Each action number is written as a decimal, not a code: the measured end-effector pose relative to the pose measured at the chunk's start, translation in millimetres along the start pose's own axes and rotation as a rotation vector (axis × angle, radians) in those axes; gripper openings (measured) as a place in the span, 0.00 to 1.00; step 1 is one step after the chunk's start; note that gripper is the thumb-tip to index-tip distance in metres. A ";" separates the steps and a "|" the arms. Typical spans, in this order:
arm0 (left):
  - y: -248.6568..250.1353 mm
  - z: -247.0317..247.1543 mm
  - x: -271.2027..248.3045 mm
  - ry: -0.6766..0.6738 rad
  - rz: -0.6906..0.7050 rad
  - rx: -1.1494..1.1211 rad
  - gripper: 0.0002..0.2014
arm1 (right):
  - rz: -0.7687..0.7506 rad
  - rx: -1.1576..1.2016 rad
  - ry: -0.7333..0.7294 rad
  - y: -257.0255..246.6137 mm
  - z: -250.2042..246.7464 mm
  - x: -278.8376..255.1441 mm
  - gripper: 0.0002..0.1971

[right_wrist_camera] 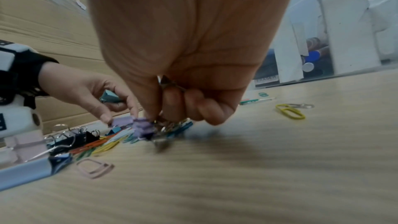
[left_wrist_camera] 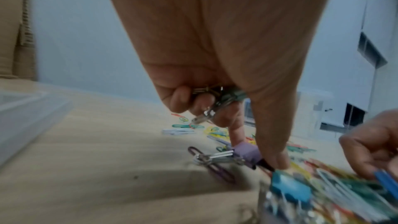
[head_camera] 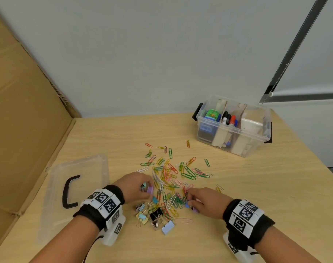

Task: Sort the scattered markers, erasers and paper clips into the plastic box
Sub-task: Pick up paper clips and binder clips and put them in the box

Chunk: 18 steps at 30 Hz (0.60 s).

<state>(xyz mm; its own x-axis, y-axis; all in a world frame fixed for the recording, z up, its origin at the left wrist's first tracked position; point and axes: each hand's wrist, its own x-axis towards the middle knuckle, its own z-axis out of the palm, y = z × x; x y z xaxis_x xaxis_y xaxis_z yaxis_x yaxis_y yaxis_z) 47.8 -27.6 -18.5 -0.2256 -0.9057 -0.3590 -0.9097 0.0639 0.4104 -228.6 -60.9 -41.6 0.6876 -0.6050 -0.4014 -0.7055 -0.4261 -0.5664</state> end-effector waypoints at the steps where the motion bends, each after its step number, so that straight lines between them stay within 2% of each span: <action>1: 0.8 -1.6 0.0 0.028 -0.005 -0.026 0.12 | 0.001 0.000 0.003 1.0 0.6 0.8 0.04; 4: 7.7 -7.8 -0.4 0.104 -0.012 -0.131 0.13 | -0.014 0.004 0.037 4.7 0.1 -1.2 0.05; 7: 18.1 -14.7 0.7 0.196 -0.007 -0.181 0.12 | -0.032 0.120 0.061 4.1 -10.5 -9.5 0.10; 9: 27.7 -18.6 2.7 0.255 -0.003 -0.238 0.10 | -0.033 0.215 0.085 4.6 -27.5 -18.5 0.09; 11: 38.0 -21.4 5.6 0.303 -0.003 -0.265 0.09 | -0.033 0.295 0.171 4.6 -54.8 -30.2 0.08; 13: 47.5 -23.0 9.7 0.336 -0.008 -0.290 0.09 | -0.028 0.358 0.335 6.1 -90.2 -42.1 0.10; 15: 56.0 -23.4 14.4 0.361 -0.011 -0.306 0.10 | -0.015 0.378 0.568 8.1 -128.6 -53.2 0.10; 18: 68.3 -21.7 21.3 0.370 -0.018 -0.324 0.09 | 0.080 0.247 0.921 25.1 -183.7 -59.0 0.10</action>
<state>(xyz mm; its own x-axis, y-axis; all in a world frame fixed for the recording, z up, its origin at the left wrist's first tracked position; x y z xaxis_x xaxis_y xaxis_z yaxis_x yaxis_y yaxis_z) -11.5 -51.7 20.1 -0.0185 -0.9974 -0.0703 -0.7435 -0.0332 0.6680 -318.5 -159.5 100.1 0.1599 -0.9626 0.2187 -0.6158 -0.2704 -0.7401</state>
